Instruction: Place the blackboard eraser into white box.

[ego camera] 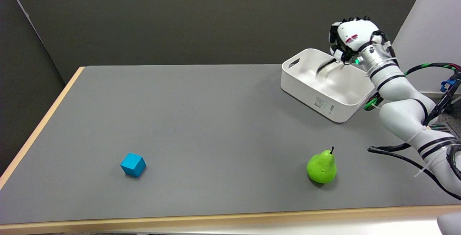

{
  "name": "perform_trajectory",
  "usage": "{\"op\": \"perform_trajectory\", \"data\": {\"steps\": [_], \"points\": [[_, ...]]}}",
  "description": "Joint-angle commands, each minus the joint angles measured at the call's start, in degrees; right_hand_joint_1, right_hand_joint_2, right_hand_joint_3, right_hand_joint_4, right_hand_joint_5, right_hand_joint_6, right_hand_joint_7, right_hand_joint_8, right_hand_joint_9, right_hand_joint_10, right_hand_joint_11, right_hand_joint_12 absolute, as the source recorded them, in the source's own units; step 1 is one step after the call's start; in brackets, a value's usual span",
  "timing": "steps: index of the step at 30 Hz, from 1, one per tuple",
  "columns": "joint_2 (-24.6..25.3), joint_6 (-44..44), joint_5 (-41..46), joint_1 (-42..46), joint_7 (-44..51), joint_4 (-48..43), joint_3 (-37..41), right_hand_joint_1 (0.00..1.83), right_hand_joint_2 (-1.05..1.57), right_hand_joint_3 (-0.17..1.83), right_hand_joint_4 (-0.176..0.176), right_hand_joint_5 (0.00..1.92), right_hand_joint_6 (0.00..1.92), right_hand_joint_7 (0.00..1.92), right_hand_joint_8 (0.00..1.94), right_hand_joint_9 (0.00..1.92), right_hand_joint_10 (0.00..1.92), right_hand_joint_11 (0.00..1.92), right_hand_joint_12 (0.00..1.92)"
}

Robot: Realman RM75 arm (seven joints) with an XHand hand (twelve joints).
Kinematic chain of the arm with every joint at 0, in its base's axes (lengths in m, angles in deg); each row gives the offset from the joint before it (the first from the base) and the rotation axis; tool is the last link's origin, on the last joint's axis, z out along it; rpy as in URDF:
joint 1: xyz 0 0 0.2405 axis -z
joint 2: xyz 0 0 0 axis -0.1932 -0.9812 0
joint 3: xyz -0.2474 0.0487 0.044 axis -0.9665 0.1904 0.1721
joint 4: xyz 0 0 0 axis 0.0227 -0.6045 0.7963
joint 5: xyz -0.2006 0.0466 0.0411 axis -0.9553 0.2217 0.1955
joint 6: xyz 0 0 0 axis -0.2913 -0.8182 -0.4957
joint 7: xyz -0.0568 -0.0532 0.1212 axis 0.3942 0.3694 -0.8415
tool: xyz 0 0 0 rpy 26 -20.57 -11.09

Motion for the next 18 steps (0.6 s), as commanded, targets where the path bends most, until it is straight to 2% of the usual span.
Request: {"op": "perform_trajectory", "data": {"steps": [1, 8, 10, 11, 12, 13, 14, 15, 17, 18], "points": [[-4.0, -4.5, 11.6, -5.0, 0.4, 14.0, -12.1, 1.19, 1.18, 0.21, -0.176, 0.59, 1.41, 0.82, 1.55, 0.78, 1.37, 0.47, 1.83], [-3.8, -9.3, 13.9, -1.4, 0.4, 5.6, -14.1, 1.19, 1.16, 0.25, -0.176, 0.59, 1.41, 0.82, 1.55, 0.79, 1.36, 0.49, 1.81], [-3.7, -11.1, 15.9, -0.8, 0.4, 3.7, -13.9, 1.19, 1.17, 0.24, -0.176, 0.59, 1.40, 0.81, 1.57, 0.80, 1.38, 0.44, 1.81], [-3.7, -12.3, 17.3, -0.3, 0.4, 2.4, -13.7, 1.05, 1.03, 0.46, -0.147, 0.55, 1.25, 0.76, 1.51, 0.77, 1.45, 0.39, 1.82], [-3.7, -13.7, 18.5, 0.0, 0.4, 1.5, -13.6, 0.86, 0.82, 0.78, -0.107, 0.48, 1.04, 0.69, 1.42, 0.72, 1.56, 0.32, 1.83], [-3.7, -16.0, 20.0, 0.5, 0.3, 0.2, -13.5, 0.79, 0.76, 0.87, -0.092, 0.45, 0.95, 0.66, 1.35, 0.69, 1.56, 0.30, 1.82], [-3.7, -19.4, 22.8, 1.3, 0.1, -1.3, -13.3, 0.77, 0.76, 0.86, -0.089, 0.44, 0.91, 0.64, 1.27, 0.67, 1.49, 0.31, 1.79], [-3.8, -21.5, 24.6, 1.9, -0.4, -2.4, -13.2, 0.72, 0.75, 0.86, -0.082, 0.39, 0.81, 0.59, 1.11, 0.60, 1.39, 0.29, 1.71], [-4.0, -26.6, 27.9, 3.7, -2.2, -5.0, -12.9, 0.56, 0.72, 0.86, -0.062, 0.27, 0.52, 0.43, 0.66, 0.39, 1.09, 0.22, 1.44], [-4.1, -29.6, 29.2, 4.7, -3.0, -6.2, -12.6, 0.51, 0.69, 0.92, -0.056, 0.24, 0.50, 0.37, 0.60, 0.34, 0.97, 0.19, 1.40]]}}
